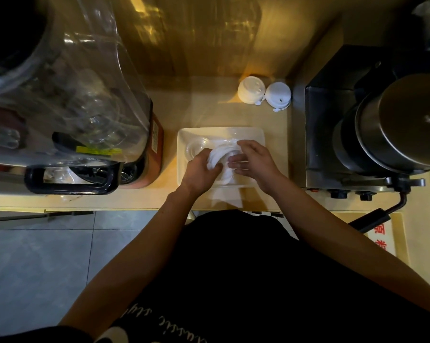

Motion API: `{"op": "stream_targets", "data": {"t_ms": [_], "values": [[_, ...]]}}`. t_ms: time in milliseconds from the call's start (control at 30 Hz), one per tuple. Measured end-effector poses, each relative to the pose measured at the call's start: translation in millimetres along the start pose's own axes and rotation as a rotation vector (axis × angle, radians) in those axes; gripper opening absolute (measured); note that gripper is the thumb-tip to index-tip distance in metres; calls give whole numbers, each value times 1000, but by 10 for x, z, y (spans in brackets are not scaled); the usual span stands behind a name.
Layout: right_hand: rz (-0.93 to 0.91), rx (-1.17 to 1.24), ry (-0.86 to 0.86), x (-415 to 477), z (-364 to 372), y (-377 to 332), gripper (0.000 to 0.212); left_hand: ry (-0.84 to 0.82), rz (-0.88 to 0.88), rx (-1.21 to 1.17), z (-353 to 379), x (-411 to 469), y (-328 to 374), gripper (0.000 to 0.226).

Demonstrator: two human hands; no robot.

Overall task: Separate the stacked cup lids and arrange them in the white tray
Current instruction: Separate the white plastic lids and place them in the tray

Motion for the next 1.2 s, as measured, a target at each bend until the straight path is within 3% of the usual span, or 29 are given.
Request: {"op": "stream_targets", "data": {"t_ms": [367, 500, 800, 1200], "values": [[-153, -508, 32, 48, -146, 162, 57, 0, -103, -28, 33, -33, -124, 39], [-235, -700, 61, 81, -100, 143, 54, 10, -145, 27, 50, -15, -143, 31], [-188, -735, 110, 233, -78, 199, 39, 5, -195, 194, 143, 54, -255, 48], [-68, -661, 55, 310, -33, 345, 35, -68, -186, 147, 219, 102, -305, 42]]}}
Point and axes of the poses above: each hand's wrist, its own x-axis towards the middle knuckle, its own z-axis out of the palm, y = z × x, the point moved 6 cm from there along x, towards the middle knuckle, and after that the axes turned 4 degrees about z, right-handed, at the moved point
